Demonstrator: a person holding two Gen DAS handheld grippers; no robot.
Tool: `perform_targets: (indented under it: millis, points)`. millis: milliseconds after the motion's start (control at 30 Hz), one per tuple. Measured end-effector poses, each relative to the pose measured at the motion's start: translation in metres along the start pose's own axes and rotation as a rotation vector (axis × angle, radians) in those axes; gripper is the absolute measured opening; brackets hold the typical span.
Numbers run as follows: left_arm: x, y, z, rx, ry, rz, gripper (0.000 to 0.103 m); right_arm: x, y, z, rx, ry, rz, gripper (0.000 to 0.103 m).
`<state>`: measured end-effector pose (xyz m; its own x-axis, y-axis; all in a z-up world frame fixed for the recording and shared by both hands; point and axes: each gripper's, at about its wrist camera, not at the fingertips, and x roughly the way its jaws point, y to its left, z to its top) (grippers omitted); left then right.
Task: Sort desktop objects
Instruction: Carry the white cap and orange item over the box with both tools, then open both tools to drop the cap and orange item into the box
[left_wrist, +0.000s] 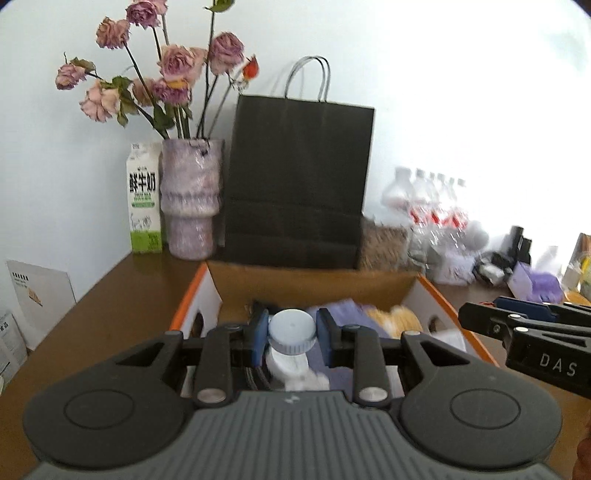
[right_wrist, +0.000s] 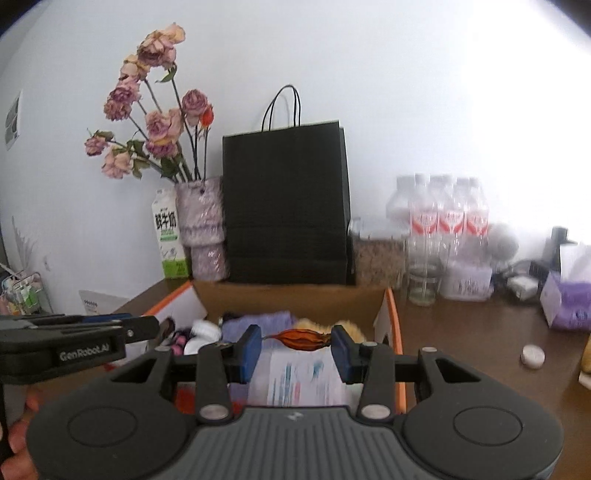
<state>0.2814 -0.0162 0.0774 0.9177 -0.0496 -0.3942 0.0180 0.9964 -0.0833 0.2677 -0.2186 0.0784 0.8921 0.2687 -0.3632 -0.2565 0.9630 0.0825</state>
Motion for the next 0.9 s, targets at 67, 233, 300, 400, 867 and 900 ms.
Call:
perform_targets:
  millis: [67,233,300,400,867,900]
  points:
    - [0.011,0.002,0.009,-0.014,-0.011,0.002,0.029,0.010,0.000,0.011,-0.005,-0.009,-0.005,0.040]
    - [0.044,0.006,0.022,-0.026,0.001,0.008,0.029,0.049,-0.006,0.031,0.007,0.001,-0.010,0.040]
    - [0.059,0.008,0.026,-0.025,0.012,0.013,0.029,0.065,-0.006,0.035,0.007,0.016,-0.009,0.040]
    - [0.078,0.011,0.027,-0.015,0.031,0.008,0.029,0.090,-0.006,0.036,0.007,0.053,-0.008,0.040]
    - [0.139,0.020,0.017,0.028,0.165,0.065,0.029,0.160,-0.014,0.020,0.025,0.210,-0.008,0.041]
    - [0.138,0.019,0.016,0.030,0.165,0.068,0.031,0.159,-0.014,0.020,0.025,0.210,-0.012,0.041]
